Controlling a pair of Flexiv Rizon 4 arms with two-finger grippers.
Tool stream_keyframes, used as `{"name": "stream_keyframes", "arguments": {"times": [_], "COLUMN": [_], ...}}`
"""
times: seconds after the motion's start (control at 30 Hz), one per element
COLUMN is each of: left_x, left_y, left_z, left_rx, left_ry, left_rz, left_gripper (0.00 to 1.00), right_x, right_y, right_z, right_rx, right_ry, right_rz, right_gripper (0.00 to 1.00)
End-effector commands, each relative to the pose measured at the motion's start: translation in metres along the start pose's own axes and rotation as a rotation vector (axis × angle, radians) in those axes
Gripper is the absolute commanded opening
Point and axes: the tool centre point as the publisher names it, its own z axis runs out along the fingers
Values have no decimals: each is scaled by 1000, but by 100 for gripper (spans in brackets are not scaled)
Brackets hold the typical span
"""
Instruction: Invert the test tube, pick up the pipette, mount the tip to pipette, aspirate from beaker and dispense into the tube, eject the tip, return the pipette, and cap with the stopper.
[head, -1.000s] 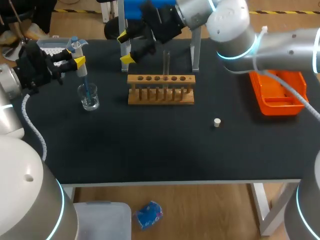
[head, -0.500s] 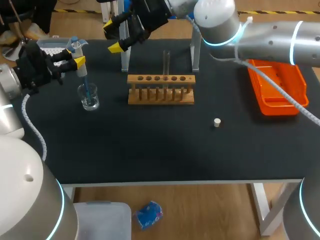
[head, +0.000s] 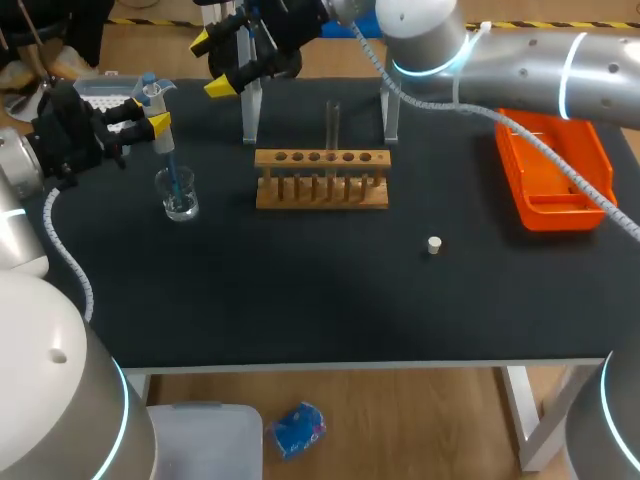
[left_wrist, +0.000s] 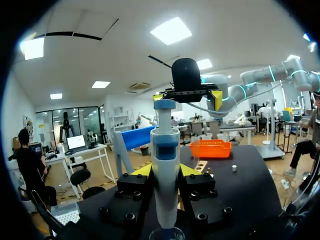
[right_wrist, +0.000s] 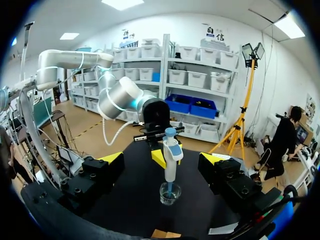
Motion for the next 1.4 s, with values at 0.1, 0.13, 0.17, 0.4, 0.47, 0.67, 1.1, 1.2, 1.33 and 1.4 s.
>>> {"name": "stream_keyframes", "arguments": {"times": [0.1, 0.13, 0.17, 0.4, 0.47, 0.67, 1.1, 1.2, 1.33, 1.4], "left_x": [1, 1, 1, 1, 1, 1, 1, 1, 1, 1], "left_y": [0, 0, 0, 0, 0, 0, 0, 0, 0, 0], "left_z": [0, 0, 0, 0, 0, 0, 0, 0, 0, 0], "left_rx": [0, 0, 0, 0, 0, 0, 0, 0, 0, 0], "left_ry": [-5, -5, -5, -5, -5, -5, -5, -5, -5, -5], "left_rz": [1, 1, 1, 1, 1, 1, 1, 1, 1, 1], "left_gripper": [0, 0, 0, 0, 0, 0, 0, 0, 0, 0], "right_x": [-5, -6, -7, -14, -15, -19, -22, -22, -24, -26], "right_y": [2, 3, 5, 18, 22, 35, 42, 42, 40, 40], "right_z": [8, 9, 11, 22, 25, 33, 37, 37, 42, 44], "right_rx": [-22, -24, -34, -47, -52, -127, -196, -196, -201, -206], "right_ry": [15, 17, 21, 57, 67, 113, 148, 148, 154, 157], "right_rz": [-21, -27, -38, -70, -73, -89, -97, -97, -89, -84], "right_gripper": [11, 0, 0, 0, 0, 0, 0, 0, 0, 0]}}
